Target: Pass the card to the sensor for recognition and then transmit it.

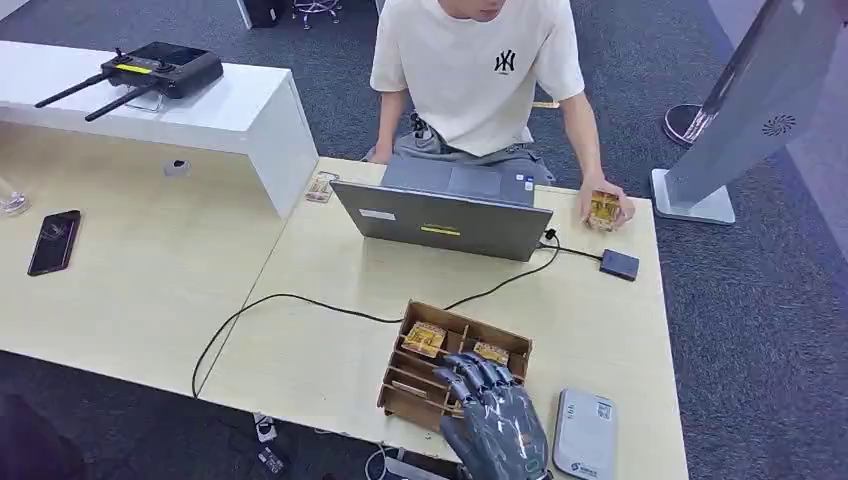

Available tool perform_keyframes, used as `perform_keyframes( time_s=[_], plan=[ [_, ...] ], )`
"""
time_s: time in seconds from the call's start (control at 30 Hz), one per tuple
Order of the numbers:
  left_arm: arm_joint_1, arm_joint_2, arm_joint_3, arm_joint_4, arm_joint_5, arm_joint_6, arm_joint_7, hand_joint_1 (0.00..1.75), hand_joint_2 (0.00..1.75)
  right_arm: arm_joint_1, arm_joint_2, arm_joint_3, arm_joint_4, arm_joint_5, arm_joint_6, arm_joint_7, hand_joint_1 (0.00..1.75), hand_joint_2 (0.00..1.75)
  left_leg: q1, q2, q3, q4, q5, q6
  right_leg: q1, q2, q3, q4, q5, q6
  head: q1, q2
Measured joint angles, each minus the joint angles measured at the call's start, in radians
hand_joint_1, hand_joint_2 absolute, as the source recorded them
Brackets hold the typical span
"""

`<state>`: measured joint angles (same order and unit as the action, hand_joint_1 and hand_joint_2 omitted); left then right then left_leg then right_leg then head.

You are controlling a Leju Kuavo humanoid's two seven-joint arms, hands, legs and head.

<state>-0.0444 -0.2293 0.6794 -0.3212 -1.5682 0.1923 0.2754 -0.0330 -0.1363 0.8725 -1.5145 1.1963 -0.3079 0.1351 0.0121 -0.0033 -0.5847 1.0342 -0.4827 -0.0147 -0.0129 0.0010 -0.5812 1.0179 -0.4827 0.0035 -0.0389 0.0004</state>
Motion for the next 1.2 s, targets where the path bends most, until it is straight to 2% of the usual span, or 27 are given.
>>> perform_keyframes(
  time_s=[0.57,0.67,0.73,0.8,0.93,1.2],
  plan=[
    [0.002,0.005,-0.003,0.006,0.012,0.008,0.001,0.0,0.0,0.015,0.011,-0.023,0.024,0.024,-0.03,0.026,0.68,1.75,0.0,0.0,0.0,0.0,0.0,0.0,0.0,0.0,0.0,0.0,0.0,0.0,0.0,0.0],
    [0.002,0.006,-0.002,0.007,0.014,0.011,0.001,0.0,0.0,0.02,0.011,-0.028,0.019,0.027,-0.045,0.037,0.66,1.75,0.0,0.0,0.0,0.0,0.0,0.0,0.0,0.0,0.0,0.0,0.0,0.0,0.0,0.0],
    [0.008,0.005,-0.002,0.011,0.025,0.031,0.008,0.0,0.0,0.052,0.002,-0.053,-0.032,0.03,-0.109,0.064,0.61,1.75,0.0,0.0,0.0,0.0,0.0,0.0,0.0,0.0,0.0,0.0,0.0,0.0,0.0,0.0],
    [0.016,0.005,-0.001,0.014,0.03,0.039,0.015,0.0,0.0,0.078,-0.016,-0.066,-0.082,0.028,-0.118,0.072,0.54,1.75,0.0,0.0,0.0,0.0,0.0,0.0,0.0,0.0,0.0,0.0,0.0,0.0,0.0,0.0],
    [0.019,0.005,0.0,0.014,0.03,0.039,0.014,0.0,0.0,0.081,-0.025,-0.064,-0.087,0.011,-0.113,0.07,0.58,1.75,0.0,0.0,0.0,0.0,0.0,0.0,0.0,0.0,0.0,0.0,0.0,0.0,0.0,0.0],
    [0.018,0.005,0.0,0.014,0.024,0.036,0.014,0.0,0.0,0.06,-0.033,-0.035,-0.058,-0.024,-0.058,0.022,0.61,1.75,0.0,0.0,0.0,0.0,0.0,0.0,0.0,0.0,0.0,0.0,0.0,0.0,0.0,0.0]
  ],
)
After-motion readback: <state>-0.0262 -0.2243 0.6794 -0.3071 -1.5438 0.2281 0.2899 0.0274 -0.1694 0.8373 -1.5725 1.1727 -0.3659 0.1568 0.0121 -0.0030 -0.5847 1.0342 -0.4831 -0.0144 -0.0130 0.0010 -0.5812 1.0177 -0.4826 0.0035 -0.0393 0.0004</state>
